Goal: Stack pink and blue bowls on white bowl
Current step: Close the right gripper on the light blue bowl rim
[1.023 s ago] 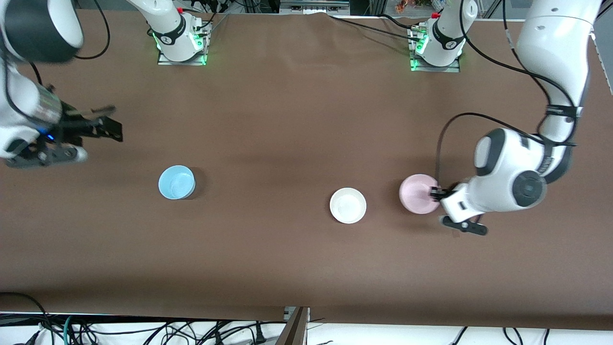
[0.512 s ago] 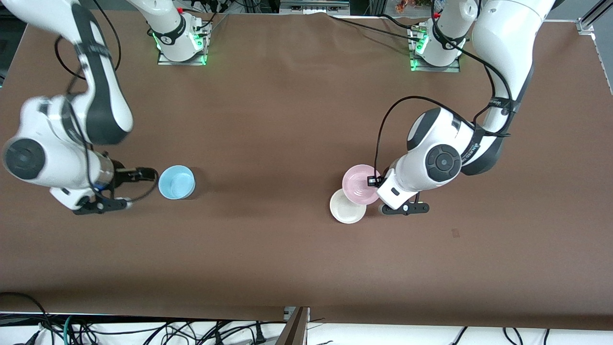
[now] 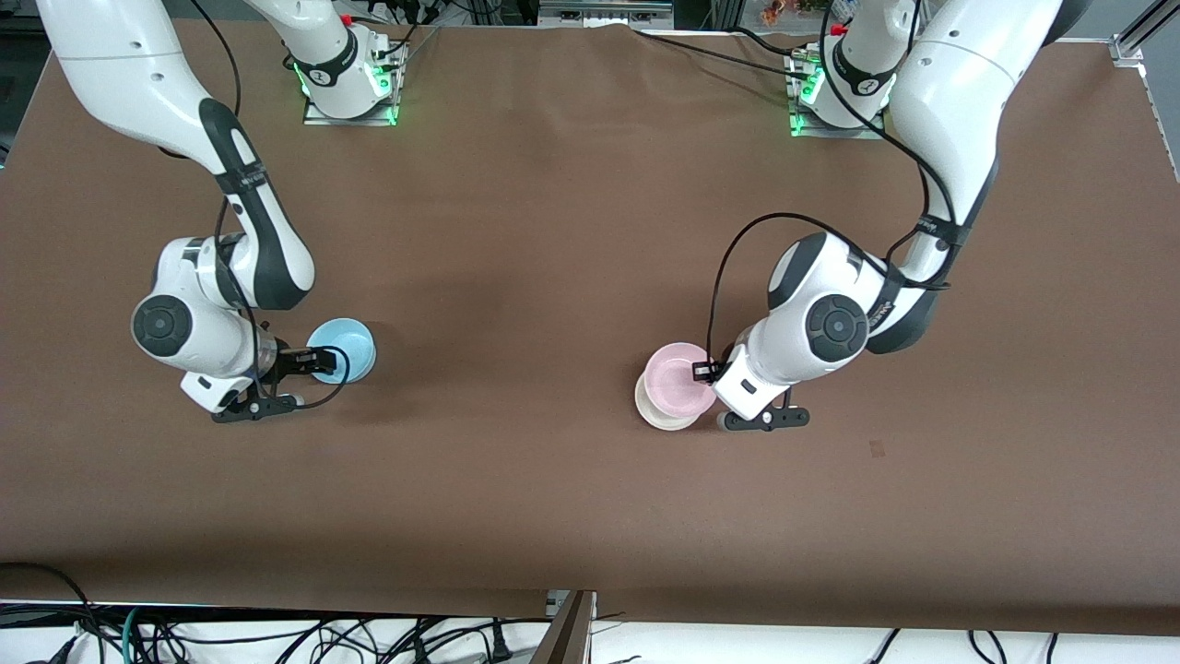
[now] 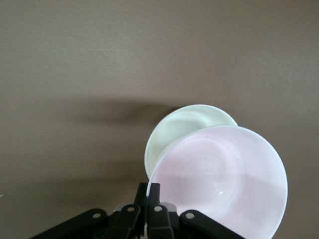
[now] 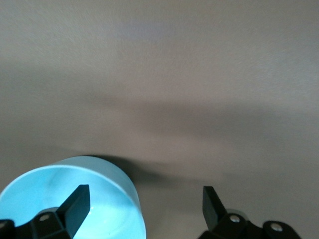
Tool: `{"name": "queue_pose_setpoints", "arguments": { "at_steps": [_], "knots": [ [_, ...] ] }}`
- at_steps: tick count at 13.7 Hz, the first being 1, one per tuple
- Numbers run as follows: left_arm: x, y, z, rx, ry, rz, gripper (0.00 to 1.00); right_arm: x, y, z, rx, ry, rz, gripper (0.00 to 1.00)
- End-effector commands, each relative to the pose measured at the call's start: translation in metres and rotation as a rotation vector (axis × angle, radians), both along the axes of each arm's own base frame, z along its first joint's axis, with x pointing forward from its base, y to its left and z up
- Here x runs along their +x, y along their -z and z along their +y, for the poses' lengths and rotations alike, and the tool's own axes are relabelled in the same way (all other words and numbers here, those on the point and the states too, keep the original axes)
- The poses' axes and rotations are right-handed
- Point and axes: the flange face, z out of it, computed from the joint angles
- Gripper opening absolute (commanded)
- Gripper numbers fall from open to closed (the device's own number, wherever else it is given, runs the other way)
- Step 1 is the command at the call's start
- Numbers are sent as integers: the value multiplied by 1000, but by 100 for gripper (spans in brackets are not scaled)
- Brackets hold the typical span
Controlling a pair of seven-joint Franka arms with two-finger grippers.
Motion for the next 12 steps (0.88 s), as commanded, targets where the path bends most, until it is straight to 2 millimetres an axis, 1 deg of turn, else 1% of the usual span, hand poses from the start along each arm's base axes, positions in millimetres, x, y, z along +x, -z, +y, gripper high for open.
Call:
{"name": "queue_pose_setpoints", "arguments": {
  "at_steps": [1,3,4,5,7,9,10,12],
  "knots": [
    [7,0,-3,2,-12,-17,0,-6,-10,-2,6,-13,36,99],
    [9,6,-2,-1,-16,-25,0,-7,-12,-2,6,-10,48,98],
    [10,9,-1,-6,-17,-35,0,-11,-11,-2,4,-8,80,96],
    [11,12,-1,-4,-13,-43,0,-14,-17,-2,2,-11,102,93],
    [11,20,1,15,1,-47,0,-16,-25,-2,3,-11,116,94],
    [13,24,3,11,0,-54,0,-24,-24,-3,3,-12,110,95],
    [13,25,1,5,-4,-64,0,-28,-20,-4,6,-10,92,94],
    [15,26,4,3,-8,-67,0,-34,-8,-4,11,-8,41,94]
  ]
}}
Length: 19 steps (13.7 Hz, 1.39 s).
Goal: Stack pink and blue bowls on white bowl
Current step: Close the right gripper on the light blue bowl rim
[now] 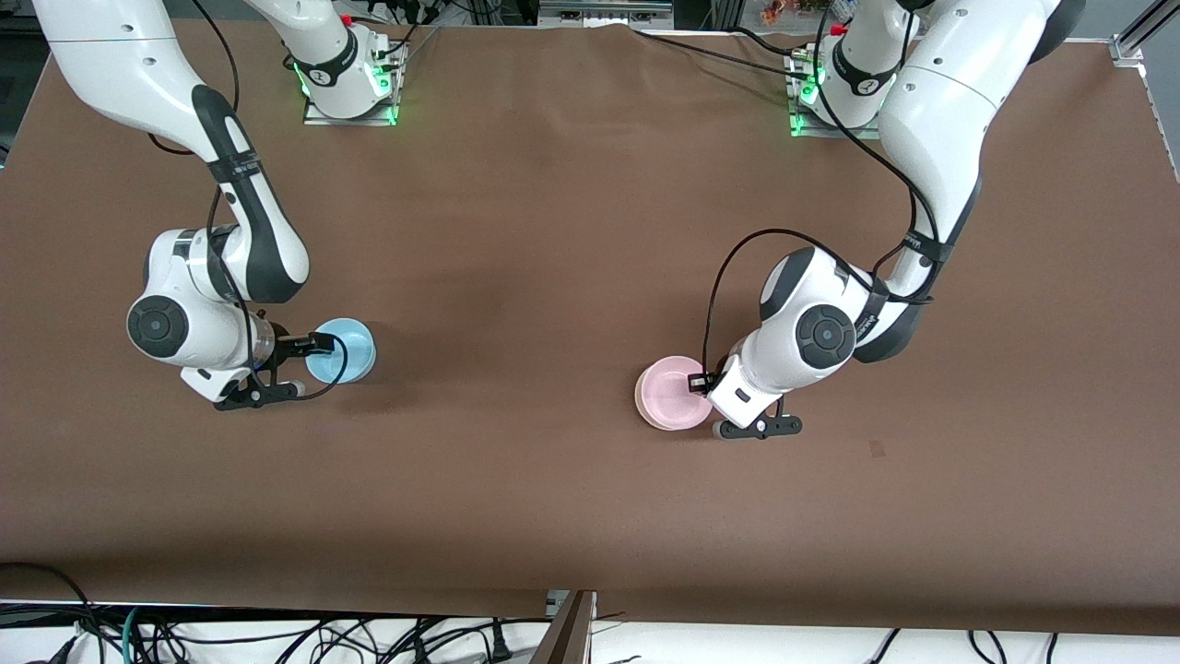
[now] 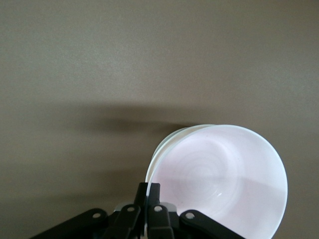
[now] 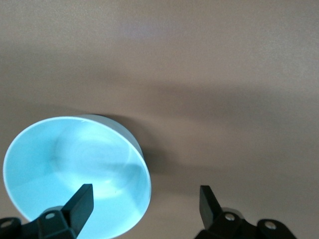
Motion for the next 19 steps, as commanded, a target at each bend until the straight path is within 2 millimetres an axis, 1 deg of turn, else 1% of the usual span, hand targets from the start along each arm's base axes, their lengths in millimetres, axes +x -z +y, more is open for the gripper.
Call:
{"name": "queue_pose_setpoints", "arguments": {
  "at_steps": [1,2,4,5,7,9,10,15,16,19],
  "knots": [
    [6,-2,-2,8,10,-25,0,-18,10,-3,18,-10,-53,91],
    [6,-1,-3,10,12,-24,0,-19,11,-3,18,-8,-56,77],
    [5,2,-3,11,11,-19,0,-20,11,-4,19,-3,-52,59],
    [5,4,-4,9,11,-17,0,-19,10,-5,17,-3,-53,53],
    [4,7,-4,11,13,-13,0,-19,9,-5,18,1,-53,51],
    [3,10,-5,12,14,-9,0,-18,5,-5,17,5,-56,41],
    [3,10,-5,10,13,-9,0,-20,5,-5,16,7,-43,33],
    [3,11,-6,6,7,-5,0,-20,3,-5,16,9,-14,2],
    [2,11,-7,6,8,-5,0,-17,-1,-4,16,10,-3,0],
    [1,12,-11,2,12,-13,0,-7,-18,-6,20,22,34,0]
  ]
}}
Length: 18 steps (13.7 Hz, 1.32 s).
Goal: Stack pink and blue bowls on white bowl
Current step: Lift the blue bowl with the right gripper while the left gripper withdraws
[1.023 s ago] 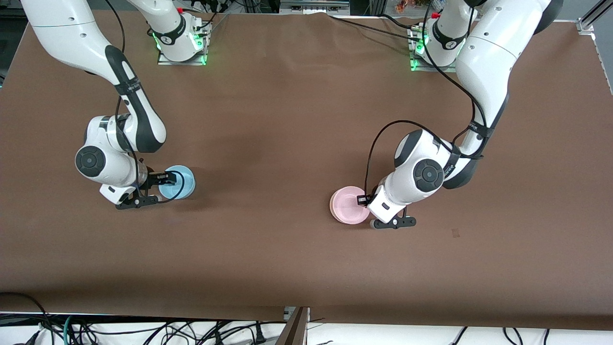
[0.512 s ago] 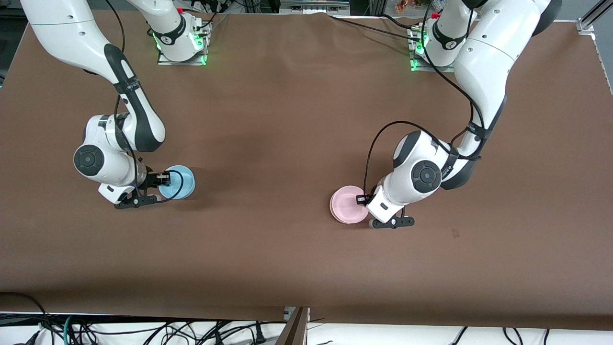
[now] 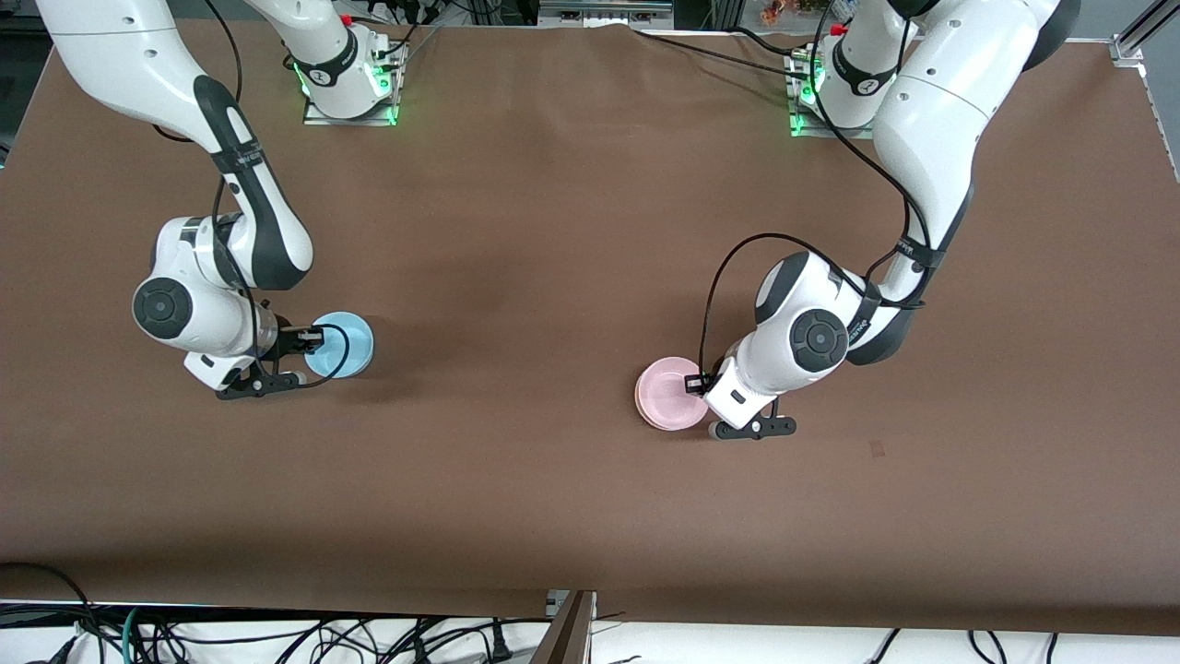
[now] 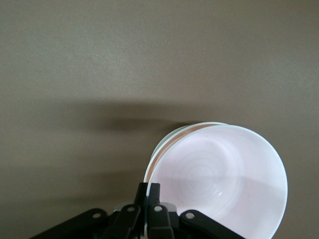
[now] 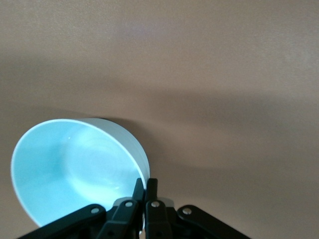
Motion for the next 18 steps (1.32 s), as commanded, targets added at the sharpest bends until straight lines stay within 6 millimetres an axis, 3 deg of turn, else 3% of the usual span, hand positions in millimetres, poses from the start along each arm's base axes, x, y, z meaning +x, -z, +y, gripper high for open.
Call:
{"name": "queue_pose_setpoints", "arguments": {
  "at_steps": [1,3,6,10,12,13,14,18],
  "knots": [
    [4,1,-6,3,6,-21,0,10,-21,-7,35,36,40,0],
    [-1,1,-17,4,22,-22,0,25,-42,-14,66,69,50,0],
    [-1,2,-17,9,24,-22,0,41,-61,-6,105,85,69,0],
    [-2,3,-16,10,24,-18,0,50,-77,12,170,151,41,0],
    [-2,2,-17,10,22,-15,0,51,-83,38,165,166,36,0],
    [-1,1,-16,8,19,-16,26,51,-85,48,159,185,34,0],
    [1,2,-10,10,28,-19,99,51,-86,57,156,201,36,0],
    [6,-26,-3,18,19,-26,100,51,-96,101,260,265,49,0]
  ]
}}
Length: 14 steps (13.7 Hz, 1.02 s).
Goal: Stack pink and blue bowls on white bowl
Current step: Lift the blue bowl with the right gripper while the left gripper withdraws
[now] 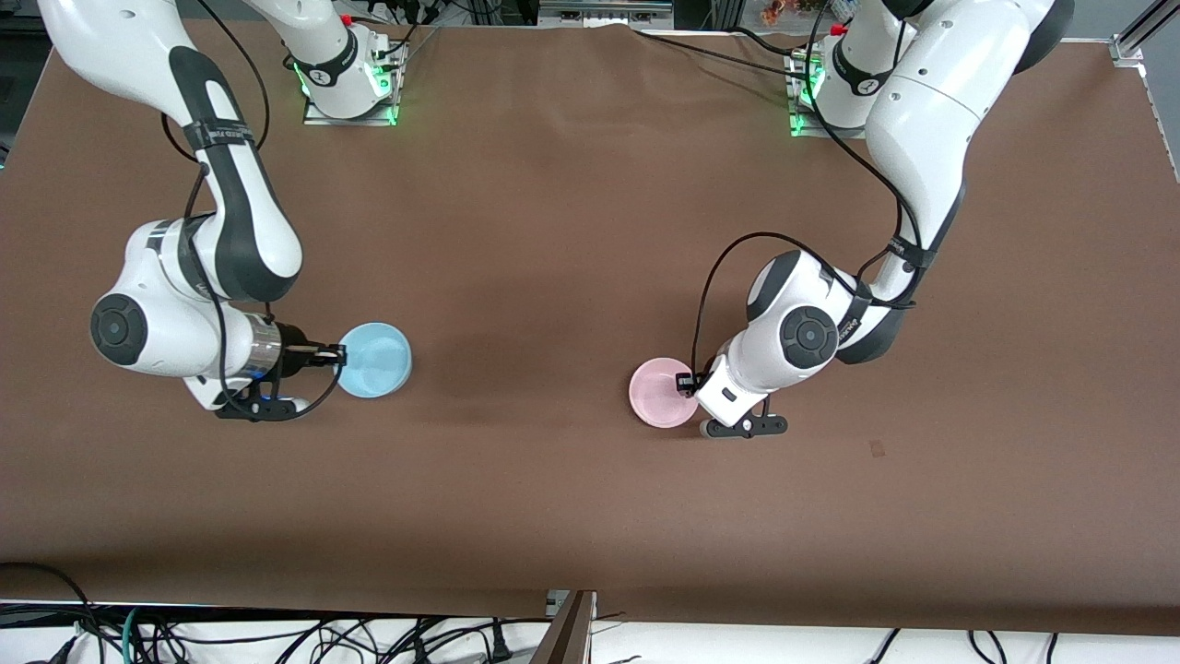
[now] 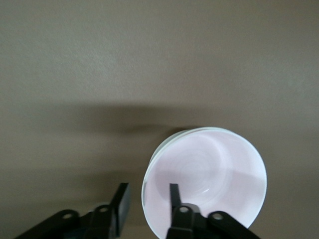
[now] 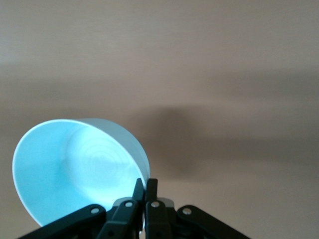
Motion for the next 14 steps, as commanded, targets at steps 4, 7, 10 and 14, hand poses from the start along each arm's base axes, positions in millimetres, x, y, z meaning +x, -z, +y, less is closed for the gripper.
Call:
{"name": "queue_pose_setpoints", "arguments": {
  "at_steps": [4,7,10,14],
  "knots": [
    [3,-87,32,83,6,20,100,-5,-13,110,44,130,43,0],
    [-3,-147,69,135,7,50,100,-15,-2,188,75,170,71,0],
    [-10,-193,95,164,105,98,100,-33,13,261,115,266,23,0],
    [-18,-247,124,178,247,160,100,-71,54,353,187,397,-92,0]
  ]
}}
